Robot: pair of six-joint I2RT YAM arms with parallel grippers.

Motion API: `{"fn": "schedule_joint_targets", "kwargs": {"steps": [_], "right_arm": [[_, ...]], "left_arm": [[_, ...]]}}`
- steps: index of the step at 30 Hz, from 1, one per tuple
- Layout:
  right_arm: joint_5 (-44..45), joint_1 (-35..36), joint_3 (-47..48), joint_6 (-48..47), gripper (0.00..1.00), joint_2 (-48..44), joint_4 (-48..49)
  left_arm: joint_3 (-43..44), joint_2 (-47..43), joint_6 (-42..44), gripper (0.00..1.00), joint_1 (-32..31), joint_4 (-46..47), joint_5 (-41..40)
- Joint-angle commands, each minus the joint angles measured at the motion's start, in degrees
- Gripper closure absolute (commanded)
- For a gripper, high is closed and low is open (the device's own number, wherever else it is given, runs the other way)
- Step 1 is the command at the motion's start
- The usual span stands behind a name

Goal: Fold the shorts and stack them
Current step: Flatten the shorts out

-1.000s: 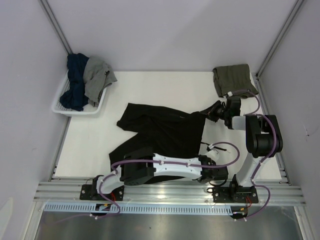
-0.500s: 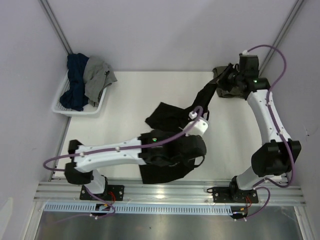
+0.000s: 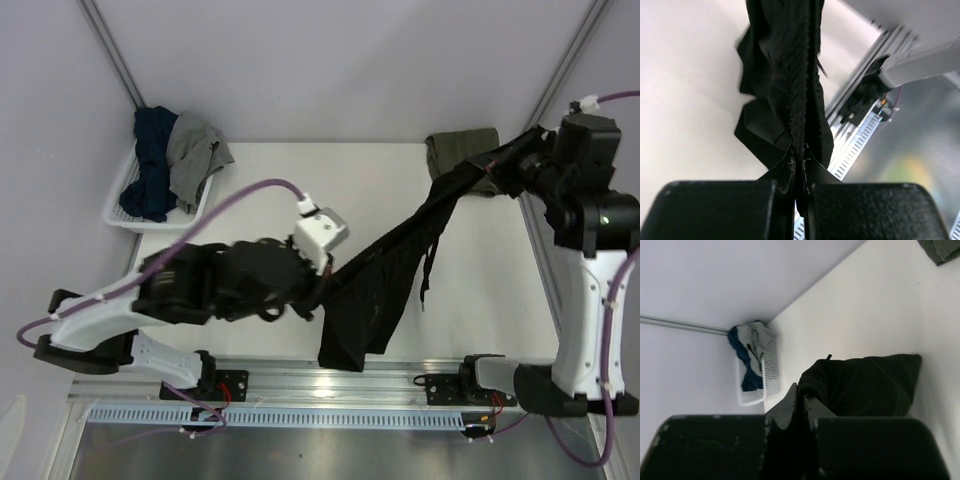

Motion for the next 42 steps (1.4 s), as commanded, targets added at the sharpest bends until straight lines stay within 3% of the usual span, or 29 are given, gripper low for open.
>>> {"fn": "schedule_joint_targets", "kwargs": {"steps": [1,11,14,19,23,25,28,37,39,42], "right_arm": [[5.8,-1.5,2.2,3.4,1.00,-5.3,2.3],[-2.9,-1.1,2.2,12.0,1.00,-15.2,5.9],[-7.6,-1.2,3.6,15.0,1.00,-15.9,7.7],[-7.5,-1.4,4.0,16.3,1.00,-17.7,10.7],[-9.0,-1.4,-3.7,16.6,1.00,-17.1,15.6],[-11.4,-1.4,-9.0,18.2,1.00,-17.3,22.9],[-8.7,-1.2,-15.9,18.3,1.00,-17.3,29.3],[-5.0,1.9,-17.2,16.9,1.00,-13.0,34.1],[-4.3,2.6,-17.0,16.7,1.00,-13.6,33.5],[-2.9,3.6,-16.7,16.2,1.00,-15.3,32.3]], "left_arm": [[-0.4,-10.0,5.3,1.00,-1.3,-0.9,3.0],[2.7,-25.6,16.7,1.00,-1.3,3.4,3.0],[9.4,-24.5,18.4,1.00,-1.2,1.6,3.8],[19.3,-20.1,19.9,1.00,-1.3,-4.0,0.1],[17.3,-18.5,21.1,1.00,-1.3,-4.7,-7.0],[15.8,-18.2,21.3,1.00,-1.3,-3.9,-8.9],[13.3,-17.9,20.3,1.00,-1.3,-3.2,-13.6],[8.1,-17.6,19.7,1.00,-1.0,-0.8,-20.5],[5.2,-18.9,21.2,1.00,-0.9,1.4,-19.1],[2.9,-20.0,22.8,1.00,-0.8,4.8,-10.2]]}}
